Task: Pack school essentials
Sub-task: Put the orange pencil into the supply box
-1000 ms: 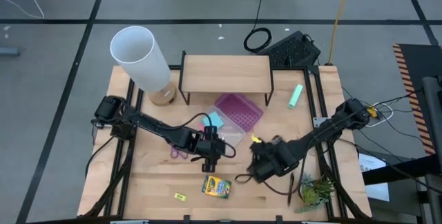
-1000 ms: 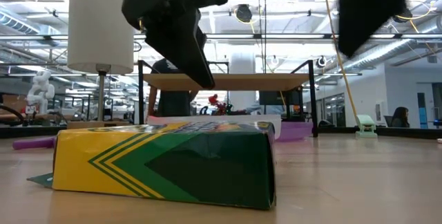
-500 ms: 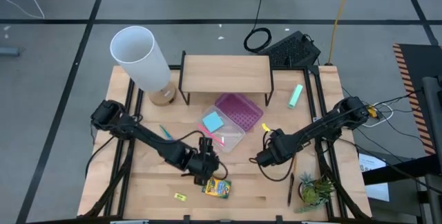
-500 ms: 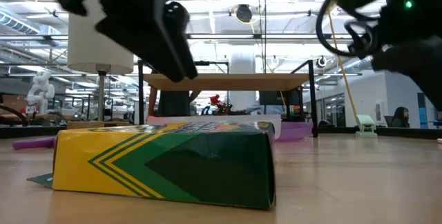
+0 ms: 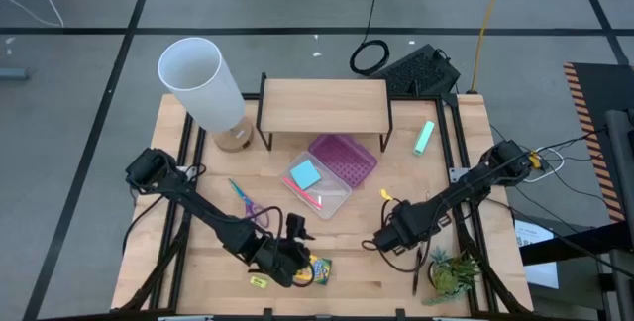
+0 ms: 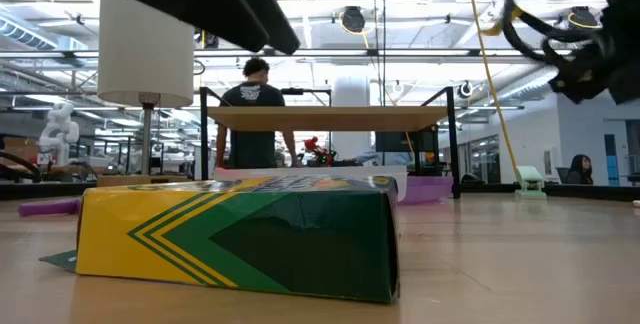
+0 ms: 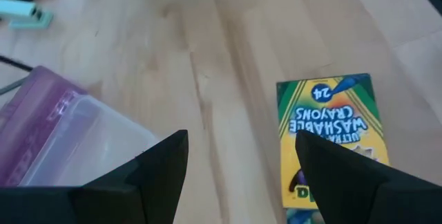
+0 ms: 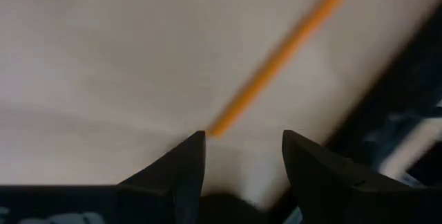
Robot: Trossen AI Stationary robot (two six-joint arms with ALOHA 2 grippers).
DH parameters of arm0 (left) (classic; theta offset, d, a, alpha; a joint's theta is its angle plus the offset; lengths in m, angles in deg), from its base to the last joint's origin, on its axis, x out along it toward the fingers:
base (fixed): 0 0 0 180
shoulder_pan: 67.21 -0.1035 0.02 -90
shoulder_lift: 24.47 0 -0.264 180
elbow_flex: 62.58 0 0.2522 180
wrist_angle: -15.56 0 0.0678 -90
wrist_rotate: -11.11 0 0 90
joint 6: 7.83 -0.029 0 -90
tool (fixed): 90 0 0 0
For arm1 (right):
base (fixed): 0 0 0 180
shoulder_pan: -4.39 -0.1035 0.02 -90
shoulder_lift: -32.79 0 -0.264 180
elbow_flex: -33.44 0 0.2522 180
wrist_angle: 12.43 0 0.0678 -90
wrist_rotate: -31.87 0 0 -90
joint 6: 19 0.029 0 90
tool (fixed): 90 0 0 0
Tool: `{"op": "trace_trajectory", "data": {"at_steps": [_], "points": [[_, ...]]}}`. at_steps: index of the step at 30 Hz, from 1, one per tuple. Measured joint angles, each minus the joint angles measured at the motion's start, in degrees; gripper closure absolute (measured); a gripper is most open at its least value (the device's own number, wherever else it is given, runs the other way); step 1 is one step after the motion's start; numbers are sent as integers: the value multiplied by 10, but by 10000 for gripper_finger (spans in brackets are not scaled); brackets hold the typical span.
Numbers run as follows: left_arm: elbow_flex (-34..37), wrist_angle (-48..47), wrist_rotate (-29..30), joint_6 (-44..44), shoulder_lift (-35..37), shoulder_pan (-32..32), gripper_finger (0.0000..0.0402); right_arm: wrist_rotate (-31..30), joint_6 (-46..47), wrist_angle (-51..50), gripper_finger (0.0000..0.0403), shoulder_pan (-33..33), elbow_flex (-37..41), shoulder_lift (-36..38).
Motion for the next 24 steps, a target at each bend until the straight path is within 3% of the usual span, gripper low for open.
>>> {"op": "trace_trajectory", "data": {"at_steps": [4, 13, 24], "points": [[0, 2, -4, 1, 0, -3, 131, 2, -6, -11, 218, 6, 36, 4], [0, 3, -5, 2, 0, -13, 131, 46, -47, 155, 226, 42, 155, 21], [0, -9, -6, 12, 0, -14, 131, 45, -111, 224, 353, 46, 225, 67]]}}
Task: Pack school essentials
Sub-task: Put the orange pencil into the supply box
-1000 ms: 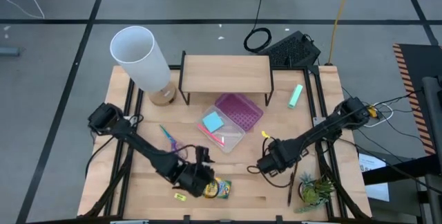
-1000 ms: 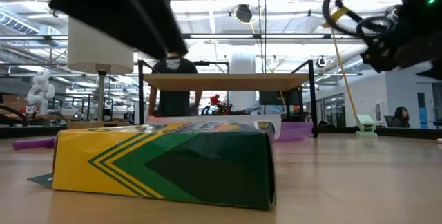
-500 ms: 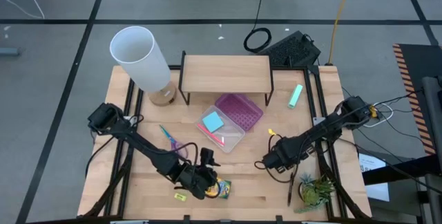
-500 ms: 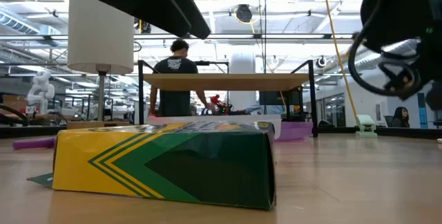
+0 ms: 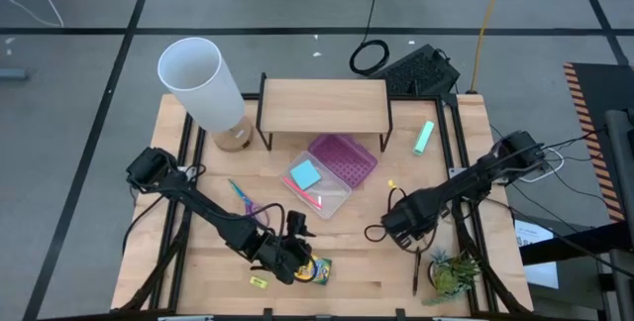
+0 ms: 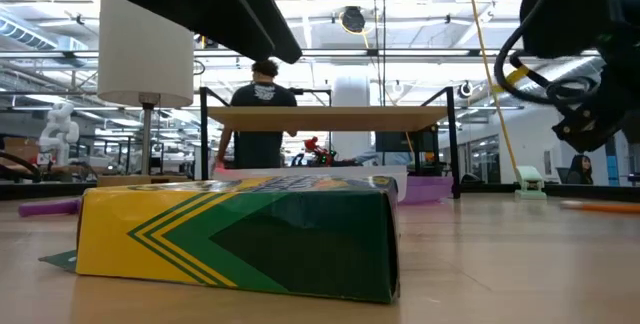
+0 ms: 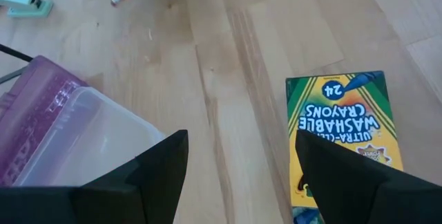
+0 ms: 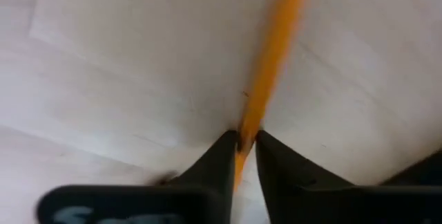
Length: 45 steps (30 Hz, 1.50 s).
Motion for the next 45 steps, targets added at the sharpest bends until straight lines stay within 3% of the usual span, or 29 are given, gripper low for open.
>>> {"op": "trace_trajectory", "data": {"at_steps": [5, 12, 17, 25, 33, 40, 45], "points": [[0, -2, 0, 0, 0, 0, 131, -41, -4, 17, 384, -5, 22, 42], [0, -1, 0, -24, 0, -10, 131, -76, 15, 23, 389, -12, 15, 92], [0, 20, 1, -114, 0, -36, 131, -132, 18, 15, 391, -24, -21, 106], [0, 146, -19, -264, -6, -84, 131, -167, 5, 52, 393, -26, -76, 107], [0, 258, 13, -414, -95, -92, 131, -204, 18, 156, 393, -26, -78, 108], [0, 397, 139, -524, -166, -92, 131, -215, -5, 245, 393, -25, -78, 108], [0, 450, 151, -571, -175, -92, 131, -244, 2, 290, 393, -22, -78, 108]]}}
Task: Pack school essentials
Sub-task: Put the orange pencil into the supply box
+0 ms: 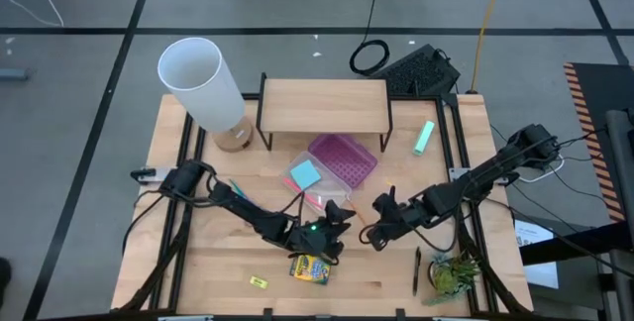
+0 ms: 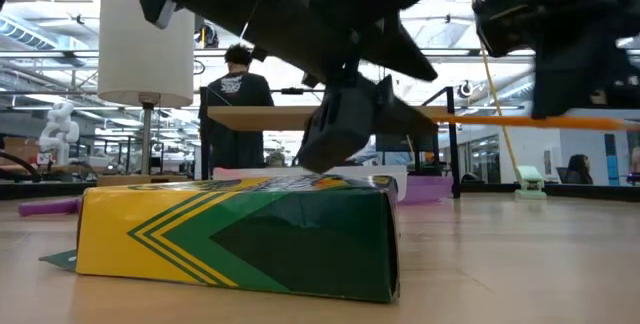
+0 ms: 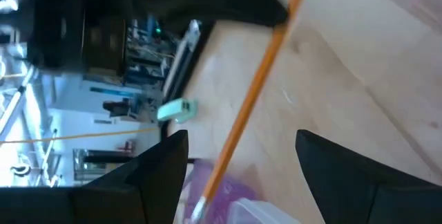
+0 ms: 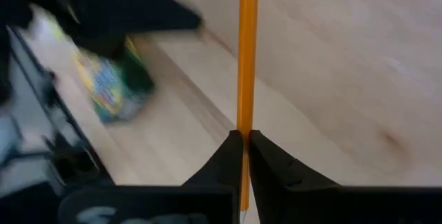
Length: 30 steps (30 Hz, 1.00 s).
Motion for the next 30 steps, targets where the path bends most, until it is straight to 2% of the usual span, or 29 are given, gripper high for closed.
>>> {"op": "trace_trajectory", "data": {"at_steps": [5, 8, 14, 22, 26, 30], "points": [[0, 4, -4, -2, 0, -7, 131, -17, -19, 81, 393, 6, 0, 0], [0, 0, 13, -11, 0, -9, 145, -18, -26, 95, 392, 10, 0, 0], [0, 2, 59, -23, 0, -3, 228, -20, -29, 95, 392, 12, 0, 0], [0, 0, 54, -41, 0, 1, 339, -34, -37, 96, 392, 12, 0, 0], [0, -22, 54, -43, 0, 1, 377, -60, -54, 97, 388, 12, 0, 1], [0, -39, 57, -35, 0, 0, 383, -78, -75, 94, 372, 12, 0, 1]]}}
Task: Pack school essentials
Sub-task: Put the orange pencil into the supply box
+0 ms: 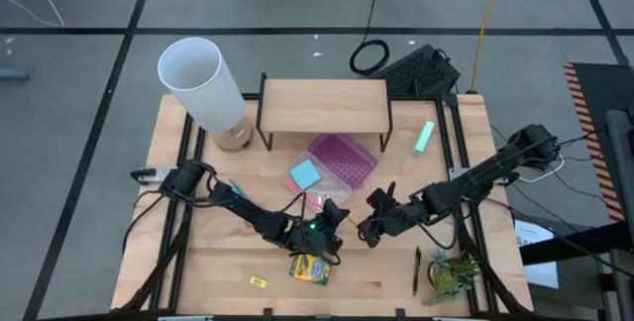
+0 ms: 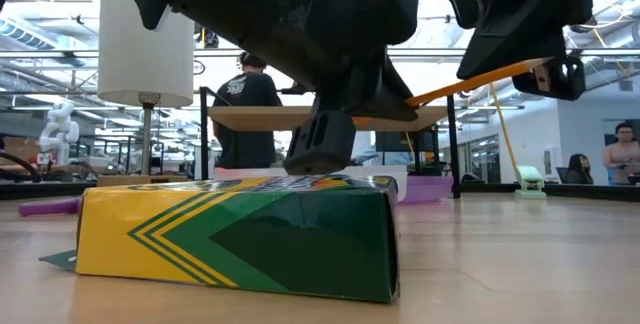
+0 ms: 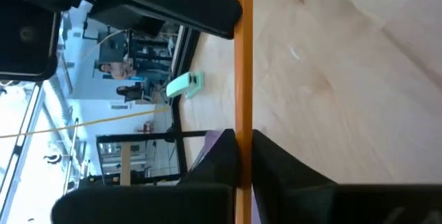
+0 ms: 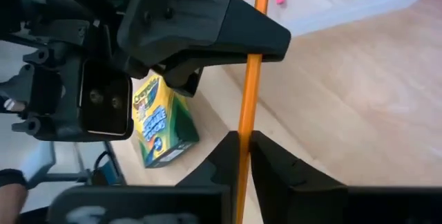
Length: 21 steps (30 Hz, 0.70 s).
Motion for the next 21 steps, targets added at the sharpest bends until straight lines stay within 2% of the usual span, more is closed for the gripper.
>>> {"op": "trace_trajectory", "data": {"at_steps": [7, 10, 12, 14, 17, 21], "points": [[0, -23, 48, -7, 12, 1, 364, -44, -37, -39, 316, 0, 0, 4], [0, -80, 53, 9, 35, -1, 373, -90, -37, -87, 288, 0, 0, 14], [-1, -157, 52, 43, 60, -6, 379, -142, -42, -113, 273, 0, 0, 22], [-1, -253, 24, 96, 88, -13, 379, -218, -46, -136, 263, -5, 1, 26], [3, -414, -64, 179, 140, -34, 368, -301, -70, -115, 255, -9, 12, 26], [24, -563, -194, 204, 205, -71, 358, -325, -114, -18, 256, -4, 41, 25]]}}
